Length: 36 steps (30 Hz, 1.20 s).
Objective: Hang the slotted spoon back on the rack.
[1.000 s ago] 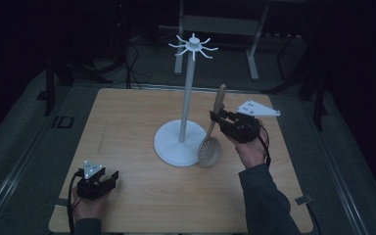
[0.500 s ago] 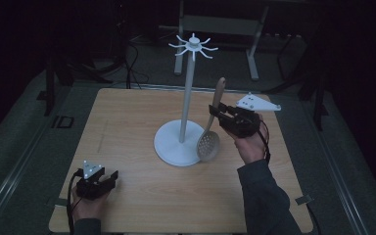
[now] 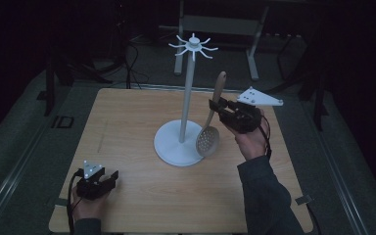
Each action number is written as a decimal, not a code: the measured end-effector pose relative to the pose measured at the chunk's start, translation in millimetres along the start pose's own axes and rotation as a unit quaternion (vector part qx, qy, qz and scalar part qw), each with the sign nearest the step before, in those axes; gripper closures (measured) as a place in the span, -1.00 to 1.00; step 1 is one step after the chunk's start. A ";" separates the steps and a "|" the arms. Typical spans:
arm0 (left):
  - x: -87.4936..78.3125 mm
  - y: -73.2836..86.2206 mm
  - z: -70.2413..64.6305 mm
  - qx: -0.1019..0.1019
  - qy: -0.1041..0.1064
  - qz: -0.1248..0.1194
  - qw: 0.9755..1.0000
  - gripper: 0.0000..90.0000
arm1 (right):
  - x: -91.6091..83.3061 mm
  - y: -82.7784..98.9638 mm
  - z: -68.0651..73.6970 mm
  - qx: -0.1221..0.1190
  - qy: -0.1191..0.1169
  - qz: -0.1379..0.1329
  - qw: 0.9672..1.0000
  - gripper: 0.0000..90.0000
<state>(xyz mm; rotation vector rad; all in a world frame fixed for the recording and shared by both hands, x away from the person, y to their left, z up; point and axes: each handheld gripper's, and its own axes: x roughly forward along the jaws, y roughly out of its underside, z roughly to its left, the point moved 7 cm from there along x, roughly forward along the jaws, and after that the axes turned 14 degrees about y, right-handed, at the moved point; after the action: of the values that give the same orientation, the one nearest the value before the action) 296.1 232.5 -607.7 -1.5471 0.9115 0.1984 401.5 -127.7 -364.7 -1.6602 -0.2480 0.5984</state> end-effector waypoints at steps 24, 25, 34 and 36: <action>-0.4 -0.2 -0.1 0.000 0.001 -0.002 1.000 0.01 | 7.1 -29.5 3.8 -0.007 -0.002 -0.008 1.000 0.62; -0.4 -0.1 0.0 -0.001 0.001 -0.001 1.000 0.01 | 7.8 -30.2 4.4 -0.006 -0.002 -0.007 1.000 0.62; -0.2 0.1 0.2 -0.001 0.001 -0.002 1.000 0.01 | 15.9 -33.6 6.2 -0.009 0.000 0.007 1.000 0.62; -0.3 0.4 0.4 -0.003 0.001 -0.002 1.000 0.01 | 17.4 -34.4 7.1 -0.011 -0.001 0.007 1.000 0.62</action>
<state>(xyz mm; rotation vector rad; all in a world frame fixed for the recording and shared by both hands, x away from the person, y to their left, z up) 295.8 233.0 -607.9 -1.5539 0.9104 0.1968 418.4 -106.9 -336.1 -1.6842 -0.2463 0.6094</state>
